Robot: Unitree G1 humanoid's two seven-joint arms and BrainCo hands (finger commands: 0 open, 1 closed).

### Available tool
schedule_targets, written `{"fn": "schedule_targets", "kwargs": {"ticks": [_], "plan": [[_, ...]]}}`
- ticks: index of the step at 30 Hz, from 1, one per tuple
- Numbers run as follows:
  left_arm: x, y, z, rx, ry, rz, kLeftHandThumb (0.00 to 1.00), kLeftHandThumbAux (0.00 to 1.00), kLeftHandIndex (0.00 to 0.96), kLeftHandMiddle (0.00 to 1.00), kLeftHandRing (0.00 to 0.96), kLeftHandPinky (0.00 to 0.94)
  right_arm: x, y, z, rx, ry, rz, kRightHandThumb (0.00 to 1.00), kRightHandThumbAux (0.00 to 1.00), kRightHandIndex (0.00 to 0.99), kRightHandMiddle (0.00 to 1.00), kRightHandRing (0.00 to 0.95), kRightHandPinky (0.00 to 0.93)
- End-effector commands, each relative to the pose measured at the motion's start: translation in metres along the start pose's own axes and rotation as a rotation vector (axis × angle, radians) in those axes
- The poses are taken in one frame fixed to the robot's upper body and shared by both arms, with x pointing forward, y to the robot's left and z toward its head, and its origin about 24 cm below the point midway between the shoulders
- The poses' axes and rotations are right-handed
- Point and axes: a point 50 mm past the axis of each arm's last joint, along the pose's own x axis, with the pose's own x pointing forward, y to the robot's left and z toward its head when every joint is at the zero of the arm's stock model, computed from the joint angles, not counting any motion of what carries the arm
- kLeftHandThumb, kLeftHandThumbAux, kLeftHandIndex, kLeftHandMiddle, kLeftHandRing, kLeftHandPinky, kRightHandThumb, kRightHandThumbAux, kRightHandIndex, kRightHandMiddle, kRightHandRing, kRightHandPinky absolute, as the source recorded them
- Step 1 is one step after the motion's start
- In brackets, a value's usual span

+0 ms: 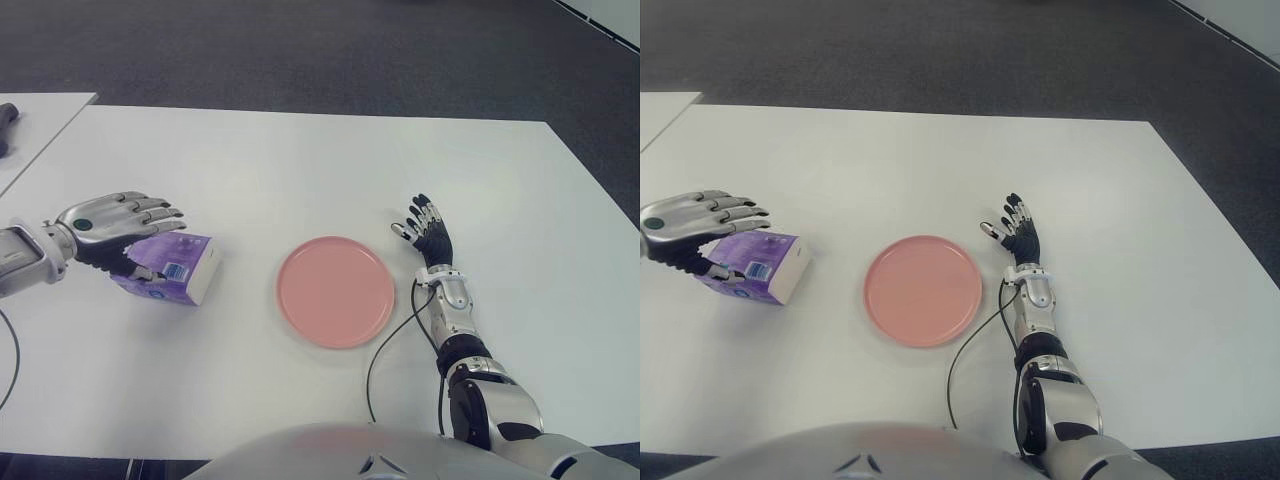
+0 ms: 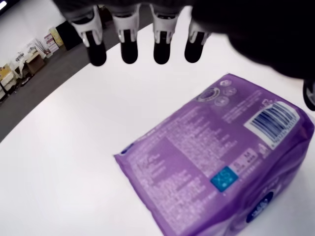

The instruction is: Put the tissue paper into the plate.

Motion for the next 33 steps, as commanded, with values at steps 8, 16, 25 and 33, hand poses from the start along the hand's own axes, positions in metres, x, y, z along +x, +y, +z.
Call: {"fn": "schedule_targets", "kwargs": {"ticks": [8, 16, 25, 33], "plan": [[-0.006, -0.005, 0.008, 0.089, -0.023, -0.065, 0.285, 0.195, 0.0, 0.0, 0.0, 0.0, -0.028, -0.005, -0.042, 0.04, 0.213, -0.057, 0.01, 0.852, 0.009, 0.001, 0.0, 0.053], [-0.007, -0.008, 0.011, 0.12, -0.025, -0.071, 0.289, 0.193, 0.0, 0.0, 0.0, 0.0, -0.028, -0.005, -0.041, 0.041, 0.21, -0.061, 0.003, 0.856, 0.008, 0.0, 0.0, 0.043], [-0.01, -0.011, 0.014, 0.137, -0.024, -0.094, 0.3, 0.176, 0.0, 0.0, 0.0, 0.0, -0.028, -0.005, -0.04, 0.038, 0.205, -0.057, 0.0, 0.853, 0.007, 0.0, 0.0, 0.045], [-0.011, -0.015, 0.014, 0.157, -0.021, -0.111, 0.314, 0.166, 0.0, 0.0, 0.0, 0.0, -0.027, -0.004, -0.039, 0.025, 0.207, -0.049, 0.001, 0.845, 0.008, 0.001, 0.0, 0.048]]}}
